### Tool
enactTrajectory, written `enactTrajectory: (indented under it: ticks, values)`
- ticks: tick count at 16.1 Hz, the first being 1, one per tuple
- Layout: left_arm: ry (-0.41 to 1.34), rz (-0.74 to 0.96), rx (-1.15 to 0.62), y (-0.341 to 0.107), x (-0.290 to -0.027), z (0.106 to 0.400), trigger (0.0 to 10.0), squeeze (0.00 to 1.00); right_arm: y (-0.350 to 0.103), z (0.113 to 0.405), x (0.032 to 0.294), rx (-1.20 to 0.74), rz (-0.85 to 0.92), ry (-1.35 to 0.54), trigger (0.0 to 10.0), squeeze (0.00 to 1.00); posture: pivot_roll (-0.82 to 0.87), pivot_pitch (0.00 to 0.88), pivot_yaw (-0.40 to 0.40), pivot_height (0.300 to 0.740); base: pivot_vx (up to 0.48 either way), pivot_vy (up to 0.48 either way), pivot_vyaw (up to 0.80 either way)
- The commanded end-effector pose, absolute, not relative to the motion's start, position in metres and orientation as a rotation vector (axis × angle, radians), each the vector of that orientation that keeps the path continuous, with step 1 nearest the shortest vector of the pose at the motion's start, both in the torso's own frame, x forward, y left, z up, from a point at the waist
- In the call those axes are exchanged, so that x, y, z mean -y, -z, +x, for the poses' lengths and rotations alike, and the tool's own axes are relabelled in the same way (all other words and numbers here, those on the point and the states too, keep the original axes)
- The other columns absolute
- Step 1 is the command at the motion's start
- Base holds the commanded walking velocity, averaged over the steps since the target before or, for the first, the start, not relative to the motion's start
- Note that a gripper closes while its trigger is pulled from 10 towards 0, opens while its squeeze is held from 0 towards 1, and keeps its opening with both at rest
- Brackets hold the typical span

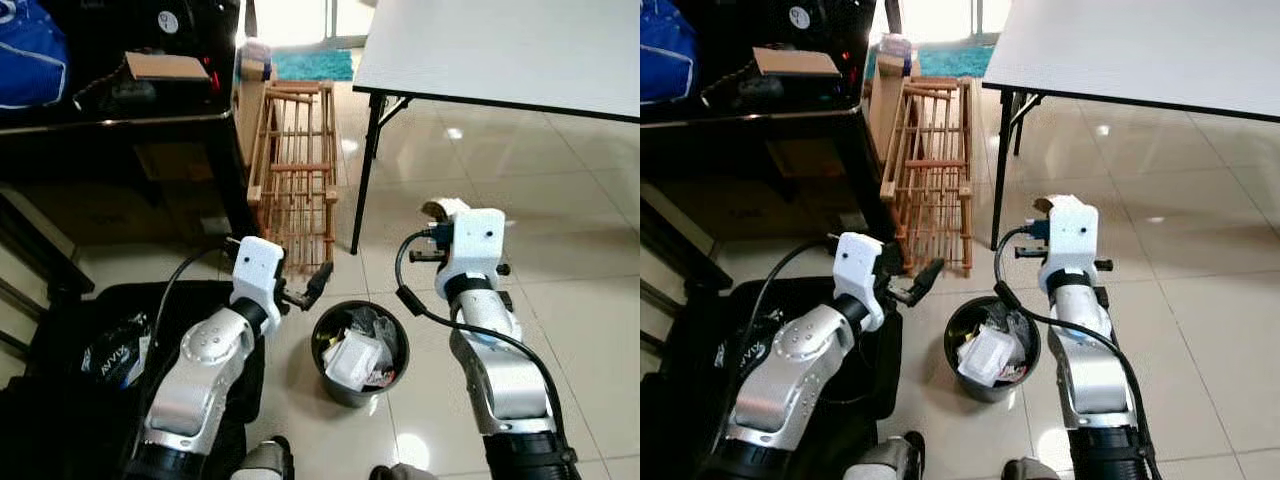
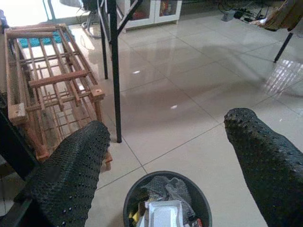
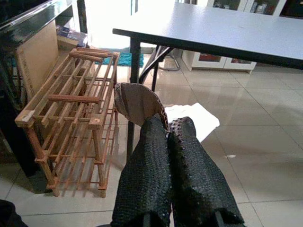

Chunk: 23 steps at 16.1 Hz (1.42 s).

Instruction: Picking trash to rubbish bin

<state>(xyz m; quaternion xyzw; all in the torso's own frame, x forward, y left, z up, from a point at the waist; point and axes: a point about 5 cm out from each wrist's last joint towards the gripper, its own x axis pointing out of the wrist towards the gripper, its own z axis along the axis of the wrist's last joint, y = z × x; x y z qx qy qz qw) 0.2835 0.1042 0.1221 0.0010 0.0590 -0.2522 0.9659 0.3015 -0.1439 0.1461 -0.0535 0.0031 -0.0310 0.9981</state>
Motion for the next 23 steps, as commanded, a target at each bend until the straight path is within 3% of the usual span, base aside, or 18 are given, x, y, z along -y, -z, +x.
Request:
enactTrajectory:
  ticks: [1, 16, 23]
  values:
    - [0.497, 0.015, -0.134, -0.1178, -0.1065, 0.2830, 10.0, 0.00, -0.1482, 0.3018, 0.1430, 0.005, -0.101, 0.056, 10.0, 0.00, 0.03, 0.135, 0.019, 0.740, 0.000, -0.270, 0.00]
    - [0.490, 0.025, -0.146, -0.1153, -0.1082, 0.2836, 10.0, 0.00, -0.1479, 0.3015, 0.1409, 0.005, -0.098, 0.045, 10.0, 0.00, 0.03, 0.138, 0.021, 0.740, 0.000, -0.350, 0.00]
    - [0.476, 0.028, -0.130, -0.1155, -0.1099, 0.2859, 10.0, 0.00, -0.1472, 0.3005, 0.1399, 0.004, -0.098, 0.036, 10.0, 0.00, 0.03, 0.136, 0.023, 0.740, 0.059, 0.000, 0.00]
